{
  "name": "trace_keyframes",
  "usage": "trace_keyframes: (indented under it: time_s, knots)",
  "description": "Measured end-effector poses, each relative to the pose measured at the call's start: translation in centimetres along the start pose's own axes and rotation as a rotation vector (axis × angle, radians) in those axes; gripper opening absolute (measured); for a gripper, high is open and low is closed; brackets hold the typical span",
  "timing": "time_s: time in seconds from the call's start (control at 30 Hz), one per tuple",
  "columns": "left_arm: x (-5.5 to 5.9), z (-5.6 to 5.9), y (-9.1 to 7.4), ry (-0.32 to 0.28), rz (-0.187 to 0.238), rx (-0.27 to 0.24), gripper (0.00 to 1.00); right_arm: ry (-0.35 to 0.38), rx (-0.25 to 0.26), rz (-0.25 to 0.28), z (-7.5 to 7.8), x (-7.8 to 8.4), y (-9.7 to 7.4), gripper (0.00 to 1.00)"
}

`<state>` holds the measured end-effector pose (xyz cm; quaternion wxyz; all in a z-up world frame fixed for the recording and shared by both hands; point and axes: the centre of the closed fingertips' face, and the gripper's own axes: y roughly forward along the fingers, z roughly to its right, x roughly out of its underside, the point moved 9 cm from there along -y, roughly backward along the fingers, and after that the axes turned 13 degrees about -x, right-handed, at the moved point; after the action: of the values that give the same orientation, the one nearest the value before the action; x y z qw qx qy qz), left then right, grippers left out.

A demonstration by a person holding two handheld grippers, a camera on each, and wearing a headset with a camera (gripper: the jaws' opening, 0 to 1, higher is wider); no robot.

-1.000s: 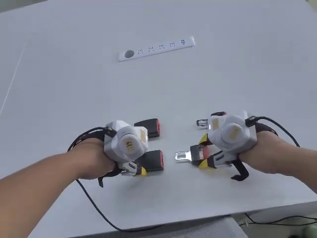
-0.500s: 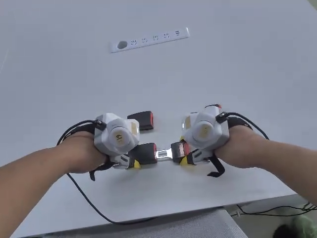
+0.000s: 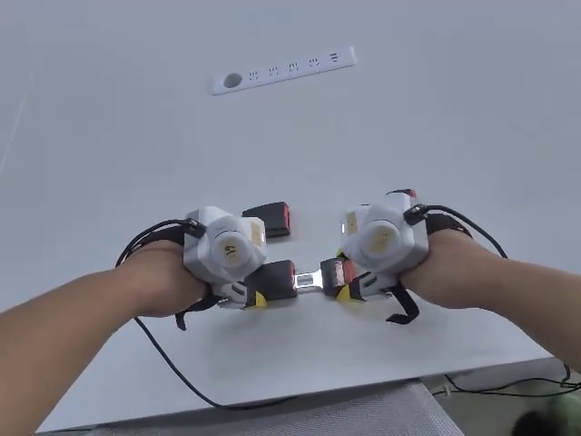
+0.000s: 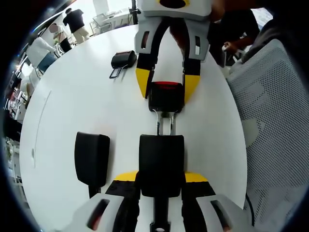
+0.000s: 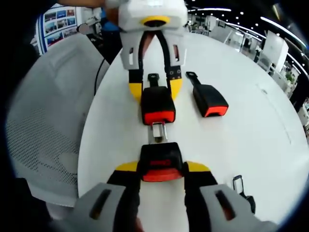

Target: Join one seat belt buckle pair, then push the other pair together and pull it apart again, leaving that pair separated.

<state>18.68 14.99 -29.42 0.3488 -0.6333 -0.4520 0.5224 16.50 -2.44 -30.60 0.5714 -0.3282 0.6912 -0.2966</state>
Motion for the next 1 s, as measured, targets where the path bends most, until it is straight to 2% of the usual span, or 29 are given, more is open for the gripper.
trace_keyframes:
  time_s: [0.47,0.67,1.0]
  knots:
    - [-0.2,0.1,0.0,-0.003,-0.023,-0.006,0.34,0.001,0.014,-0.017,0.3,-0.3,0.0,0.35]
    - [-0.2,0.1,0.0,0.000,-0.031,-0.008,0.33,-0.013,0.016,0.001,0.2,-1.0,0.5,0.35]
    - [-0.1,-0.1,0.0,0.030,-0.001,0.004,0.33,-0.016,0.002,0.051,0.6,-0.9,0.7,0.33]
